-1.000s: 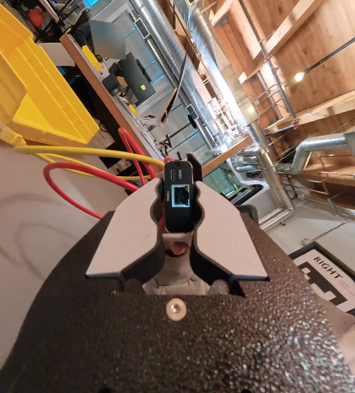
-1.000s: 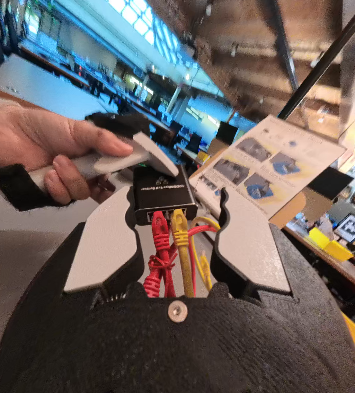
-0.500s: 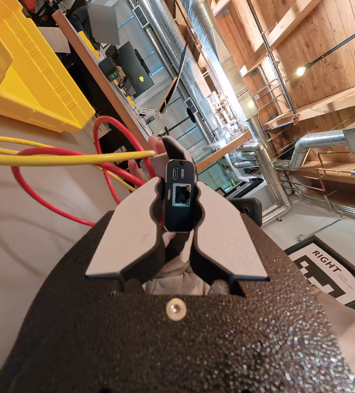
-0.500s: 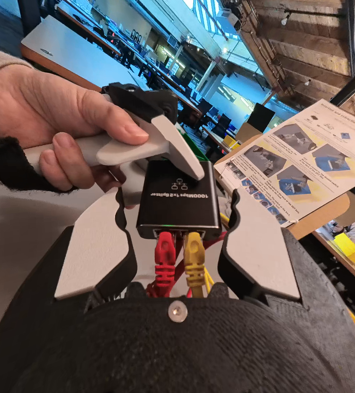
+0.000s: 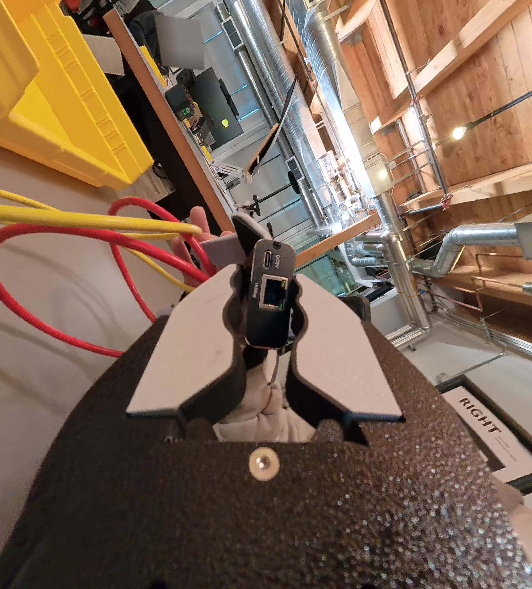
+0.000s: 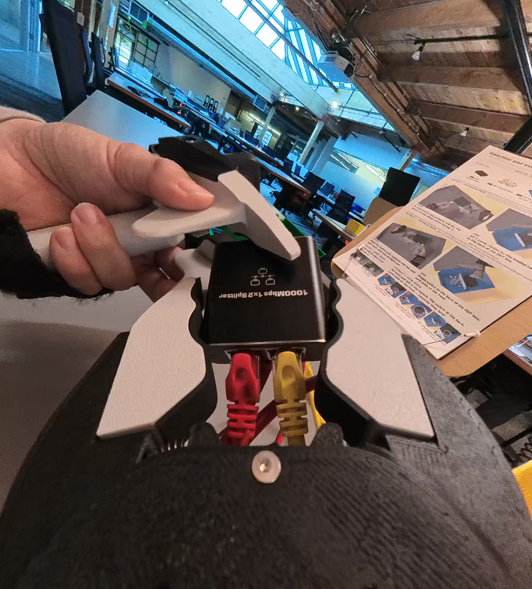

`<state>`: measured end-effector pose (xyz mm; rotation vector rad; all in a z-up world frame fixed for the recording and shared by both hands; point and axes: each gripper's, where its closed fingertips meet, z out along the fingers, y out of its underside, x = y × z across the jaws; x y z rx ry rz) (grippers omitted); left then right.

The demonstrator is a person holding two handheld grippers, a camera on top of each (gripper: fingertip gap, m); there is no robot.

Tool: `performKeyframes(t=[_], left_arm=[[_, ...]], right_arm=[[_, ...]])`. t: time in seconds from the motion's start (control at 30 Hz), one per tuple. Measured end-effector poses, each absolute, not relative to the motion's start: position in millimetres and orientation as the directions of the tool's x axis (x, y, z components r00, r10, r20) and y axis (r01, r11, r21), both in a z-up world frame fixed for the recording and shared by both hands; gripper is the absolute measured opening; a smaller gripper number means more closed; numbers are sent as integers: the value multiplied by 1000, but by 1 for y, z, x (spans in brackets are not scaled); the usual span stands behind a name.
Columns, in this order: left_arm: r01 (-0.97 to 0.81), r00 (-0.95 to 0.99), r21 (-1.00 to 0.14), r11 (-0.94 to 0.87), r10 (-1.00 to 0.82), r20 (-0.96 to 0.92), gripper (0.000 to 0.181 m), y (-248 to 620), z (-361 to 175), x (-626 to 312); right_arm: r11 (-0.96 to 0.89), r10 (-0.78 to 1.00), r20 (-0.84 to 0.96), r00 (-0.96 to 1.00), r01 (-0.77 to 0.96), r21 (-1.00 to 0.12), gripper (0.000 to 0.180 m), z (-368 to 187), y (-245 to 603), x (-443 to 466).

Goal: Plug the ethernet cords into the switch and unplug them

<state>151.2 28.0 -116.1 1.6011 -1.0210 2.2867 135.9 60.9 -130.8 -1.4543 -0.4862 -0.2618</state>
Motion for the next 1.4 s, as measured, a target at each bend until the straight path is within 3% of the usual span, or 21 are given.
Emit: performKeyframes(t=[0.23, 0.47, 0.53, 0.63, 0.83, 0.97, 1.0, 1.03, 1.07, 1.4], left_arm=[[-510, -419, -418, -752, -207, 884, 26, 28, -117, 150], [-480, -487, -752, -451, -577, 656, 33, 46, -127, 141], [-468, -479, -804, -365, -660, 579, 46, 55, -126, 135], [-455, -470, -842, -289, -725, 503, 45, 64, -119, 124], [-509, -457, -831, -225, -748, 481, 50, 48, -120, 119], [-583, -479, -777, -237, -672, 565, 51, 25, -128, 119], [-596, -478, -762, -255, -649, 592, 50, 22, -129, 119], [-594, -467, -756, -275, -647, 603, 33, 22, -131, 122], [-582, -476, -758, -295, -631, 612, 29, 23, -130, 123], [-648, -459, -523, -554, -264, 848, 25, 24, -136, 127]], right_arm=[[58, 161, 469, 868, 466, -883, 75, -135, 59, 135], [-60, 195, 377, 906, 394, -917, 75, -147, 65, 138], [-29, 212, 316, 925, 330, -944, 76, -142, 60, 142], [-16, 261, 223, 939, 235, -972, 75, -140, 49, 148], [-12, 297, 264, 917, 281, -960, 76, -137, 48, 138], [-81, 325, 333, 885, 377, -923, 76, -145, 54, 125], [-96, 326, 357, 875, 406, -909, 76, -148, 56, 122], [-94, 329, 375, 867, 425, -900, 76, -148, 57, 119], [-90, 329, 379, 865, 428, -899, 76, -146, 58, 118], [-76, 333, 411, 849, 459, -885, 76, -152, 54, 120]])
